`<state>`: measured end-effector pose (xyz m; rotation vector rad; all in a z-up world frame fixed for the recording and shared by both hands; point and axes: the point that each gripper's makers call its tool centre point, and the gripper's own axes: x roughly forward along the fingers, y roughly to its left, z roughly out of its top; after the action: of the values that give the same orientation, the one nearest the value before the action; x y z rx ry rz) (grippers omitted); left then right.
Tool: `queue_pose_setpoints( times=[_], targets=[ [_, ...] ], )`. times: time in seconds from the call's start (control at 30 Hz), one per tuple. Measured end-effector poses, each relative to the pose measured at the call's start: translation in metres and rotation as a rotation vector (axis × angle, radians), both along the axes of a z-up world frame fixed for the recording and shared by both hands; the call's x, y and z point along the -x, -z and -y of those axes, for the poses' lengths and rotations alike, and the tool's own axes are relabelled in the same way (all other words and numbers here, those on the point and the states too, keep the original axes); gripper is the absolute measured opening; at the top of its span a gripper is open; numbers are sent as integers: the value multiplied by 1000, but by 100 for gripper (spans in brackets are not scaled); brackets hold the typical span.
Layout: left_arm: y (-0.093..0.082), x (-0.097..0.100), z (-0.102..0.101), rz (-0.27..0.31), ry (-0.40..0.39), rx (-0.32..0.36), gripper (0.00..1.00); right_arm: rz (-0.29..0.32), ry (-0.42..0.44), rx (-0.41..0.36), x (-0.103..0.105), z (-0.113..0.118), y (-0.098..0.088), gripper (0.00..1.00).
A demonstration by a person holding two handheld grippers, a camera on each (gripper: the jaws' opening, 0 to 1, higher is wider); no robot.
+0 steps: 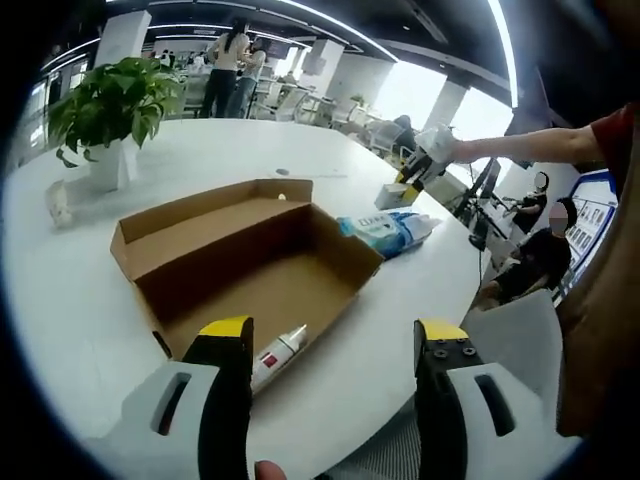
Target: Operate the shoe box by opening the lid, removing the specified soft item, and placing it in the target area until the item is outside and the box remains undamaged.
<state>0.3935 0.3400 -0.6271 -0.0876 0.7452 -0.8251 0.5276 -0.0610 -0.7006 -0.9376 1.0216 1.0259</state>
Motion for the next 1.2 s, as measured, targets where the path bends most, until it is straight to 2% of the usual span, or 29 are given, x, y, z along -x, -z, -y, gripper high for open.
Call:
queue_pose_setpoints(
  times=[0.63,1.2],
  targets=[
    [3,0,-5,-11,-6,-28,66,-37,7,34,-12,21,38,16],
    [7,0,-11,-19,-20,-51,68,-77,-51,107,-4,34,59,17]
  ],
)
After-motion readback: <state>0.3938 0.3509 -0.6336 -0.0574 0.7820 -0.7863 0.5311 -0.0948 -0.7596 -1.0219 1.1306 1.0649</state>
